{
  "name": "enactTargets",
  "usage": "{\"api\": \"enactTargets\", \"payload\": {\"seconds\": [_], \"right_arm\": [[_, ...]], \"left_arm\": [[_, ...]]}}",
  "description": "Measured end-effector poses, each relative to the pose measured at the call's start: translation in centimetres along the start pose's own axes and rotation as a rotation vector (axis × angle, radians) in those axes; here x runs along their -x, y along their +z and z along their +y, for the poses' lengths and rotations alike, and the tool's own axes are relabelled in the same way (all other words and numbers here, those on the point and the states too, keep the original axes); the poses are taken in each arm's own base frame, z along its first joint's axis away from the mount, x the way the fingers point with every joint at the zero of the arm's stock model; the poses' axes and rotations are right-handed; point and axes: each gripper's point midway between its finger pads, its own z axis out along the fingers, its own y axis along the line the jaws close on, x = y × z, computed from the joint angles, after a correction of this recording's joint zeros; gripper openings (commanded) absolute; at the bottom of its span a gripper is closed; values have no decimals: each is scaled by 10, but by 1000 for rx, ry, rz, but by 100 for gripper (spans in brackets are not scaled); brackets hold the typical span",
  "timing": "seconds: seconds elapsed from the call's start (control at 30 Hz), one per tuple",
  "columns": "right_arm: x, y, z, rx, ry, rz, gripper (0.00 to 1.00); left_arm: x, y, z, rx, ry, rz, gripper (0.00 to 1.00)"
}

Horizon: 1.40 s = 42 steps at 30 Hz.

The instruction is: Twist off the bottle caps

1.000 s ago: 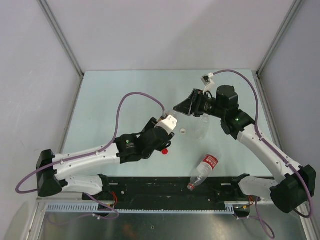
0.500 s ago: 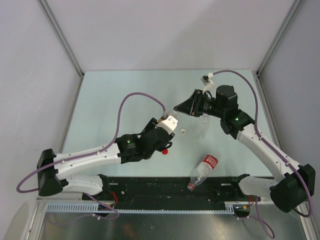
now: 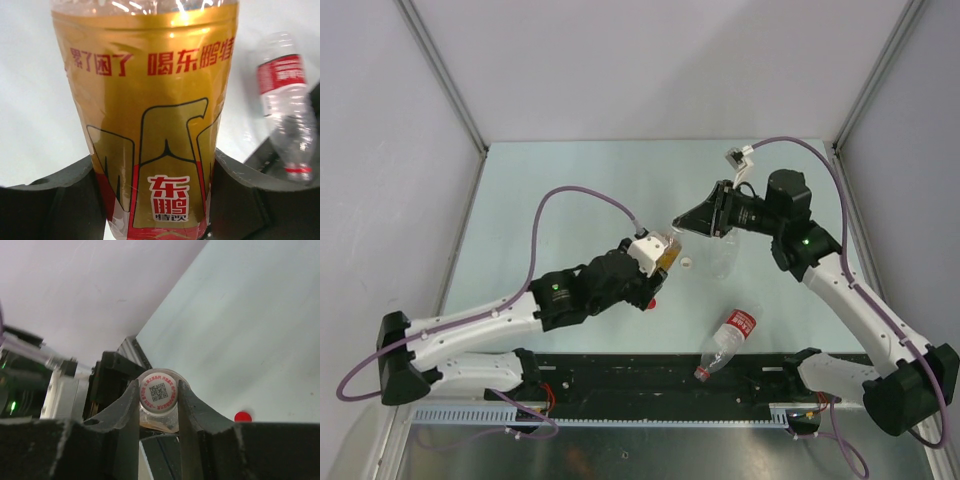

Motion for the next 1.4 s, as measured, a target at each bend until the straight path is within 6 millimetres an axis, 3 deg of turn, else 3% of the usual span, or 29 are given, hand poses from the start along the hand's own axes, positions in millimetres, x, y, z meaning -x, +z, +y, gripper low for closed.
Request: {"api": "enactTargets", "payload": {"seconds": [0.2,0.5,0.73,1.1,1.27,1.4], "right_arm": [[-1,-17,38,170,-139,23,0],[-5,-50,101,451,-353,50,0],[-18,-73,138,628,-491,82,0],[-23,-78,148,669,-523,88,55],[-16,-75,146,637,-506,59,85],[-8,-70,139,589,-485,28,98]], "left_arm": [[13,-20,-29,-259,-55,-104,0],[36,-65,-76,-660,-58,-249,0],[42,-98,-105,-902,-38,-328,0],[41,-108,-112,-981,-39,-331,0],[45,-108,-111,-978,-21,-359,0],[49,-100,-105,-920,3,-390,0]]}}
